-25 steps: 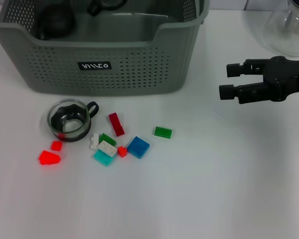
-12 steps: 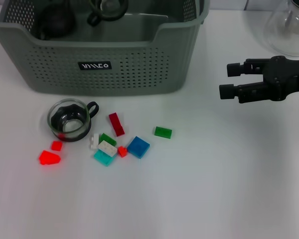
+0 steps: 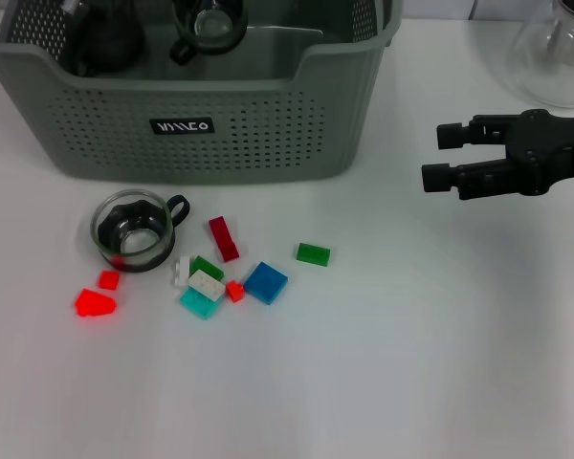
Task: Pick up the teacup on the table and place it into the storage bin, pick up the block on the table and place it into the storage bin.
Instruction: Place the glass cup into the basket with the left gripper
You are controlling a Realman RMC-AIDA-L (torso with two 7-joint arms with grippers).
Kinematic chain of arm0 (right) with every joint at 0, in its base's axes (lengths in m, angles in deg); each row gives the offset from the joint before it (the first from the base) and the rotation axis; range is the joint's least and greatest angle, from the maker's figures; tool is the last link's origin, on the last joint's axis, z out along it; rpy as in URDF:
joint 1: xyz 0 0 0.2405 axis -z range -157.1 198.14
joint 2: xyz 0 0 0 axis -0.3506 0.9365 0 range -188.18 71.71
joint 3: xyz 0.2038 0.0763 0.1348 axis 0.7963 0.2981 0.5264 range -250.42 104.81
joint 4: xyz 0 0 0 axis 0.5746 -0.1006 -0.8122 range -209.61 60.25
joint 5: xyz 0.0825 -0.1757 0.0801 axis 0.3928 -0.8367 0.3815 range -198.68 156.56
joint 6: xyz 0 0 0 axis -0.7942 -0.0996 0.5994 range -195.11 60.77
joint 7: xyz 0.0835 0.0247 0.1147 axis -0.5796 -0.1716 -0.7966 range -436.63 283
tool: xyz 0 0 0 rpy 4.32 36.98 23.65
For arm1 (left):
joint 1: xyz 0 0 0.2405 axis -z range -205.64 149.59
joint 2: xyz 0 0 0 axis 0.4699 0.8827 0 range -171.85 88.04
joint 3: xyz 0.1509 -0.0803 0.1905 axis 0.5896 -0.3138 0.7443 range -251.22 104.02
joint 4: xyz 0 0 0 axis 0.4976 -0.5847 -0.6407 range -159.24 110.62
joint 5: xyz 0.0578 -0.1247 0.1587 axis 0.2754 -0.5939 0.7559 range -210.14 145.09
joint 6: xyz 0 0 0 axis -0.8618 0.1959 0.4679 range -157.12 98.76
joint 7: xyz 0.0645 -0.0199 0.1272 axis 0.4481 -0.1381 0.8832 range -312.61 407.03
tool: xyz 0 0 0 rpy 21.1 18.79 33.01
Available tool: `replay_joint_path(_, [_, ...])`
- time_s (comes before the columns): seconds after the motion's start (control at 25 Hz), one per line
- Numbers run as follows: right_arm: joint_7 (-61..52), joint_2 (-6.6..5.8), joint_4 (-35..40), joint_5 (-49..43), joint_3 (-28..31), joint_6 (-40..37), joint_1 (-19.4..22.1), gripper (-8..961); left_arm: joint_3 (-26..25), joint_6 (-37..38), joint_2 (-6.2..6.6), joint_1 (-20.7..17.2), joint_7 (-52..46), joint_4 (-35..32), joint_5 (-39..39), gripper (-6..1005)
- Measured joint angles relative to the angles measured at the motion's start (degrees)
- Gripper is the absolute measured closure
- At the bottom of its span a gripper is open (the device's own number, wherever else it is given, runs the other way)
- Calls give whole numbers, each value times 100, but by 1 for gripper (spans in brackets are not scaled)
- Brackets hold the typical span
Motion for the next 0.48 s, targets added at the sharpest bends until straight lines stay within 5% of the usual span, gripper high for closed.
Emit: replay_joint_path(0.48, [0,0,-7,-2,0,-8,14,25,28,3,-20,-65,0,22,0,835])
